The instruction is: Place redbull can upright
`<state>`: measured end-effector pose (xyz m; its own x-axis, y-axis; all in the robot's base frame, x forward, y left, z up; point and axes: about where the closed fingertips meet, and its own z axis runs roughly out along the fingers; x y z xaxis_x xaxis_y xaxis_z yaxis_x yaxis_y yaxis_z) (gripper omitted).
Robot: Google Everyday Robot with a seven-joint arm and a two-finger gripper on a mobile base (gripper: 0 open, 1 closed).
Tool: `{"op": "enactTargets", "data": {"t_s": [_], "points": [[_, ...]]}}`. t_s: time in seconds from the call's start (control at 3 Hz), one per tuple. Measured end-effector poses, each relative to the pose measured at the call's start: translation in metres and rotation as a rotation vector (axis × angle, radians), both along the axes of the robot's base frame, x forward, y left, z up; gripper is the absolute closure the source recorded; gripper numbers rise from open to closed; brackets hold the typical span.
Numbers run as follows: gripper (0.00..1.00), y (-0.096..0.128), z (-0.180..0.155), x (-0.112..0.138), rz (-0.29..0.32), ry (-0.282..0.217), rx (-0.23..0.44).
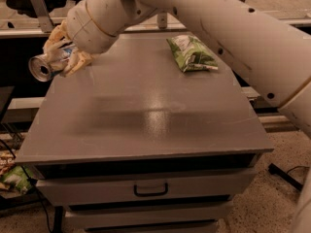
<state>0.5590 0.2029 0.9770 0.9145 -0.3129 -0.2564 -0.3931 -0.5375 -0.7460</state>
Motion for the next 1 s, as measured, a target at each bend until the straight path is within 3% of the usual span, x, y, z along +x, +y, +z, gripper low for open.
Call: {"op": "enactTargets", "data": {"t_s": [0.67, 1.0], "points": [[1.0, -0.013, 0.008, 0.009, -0.13, 0.102, 0.15], [1.0, -0.021, 0.01, 0.015, -0.202, 0.179, 0.252]]}}
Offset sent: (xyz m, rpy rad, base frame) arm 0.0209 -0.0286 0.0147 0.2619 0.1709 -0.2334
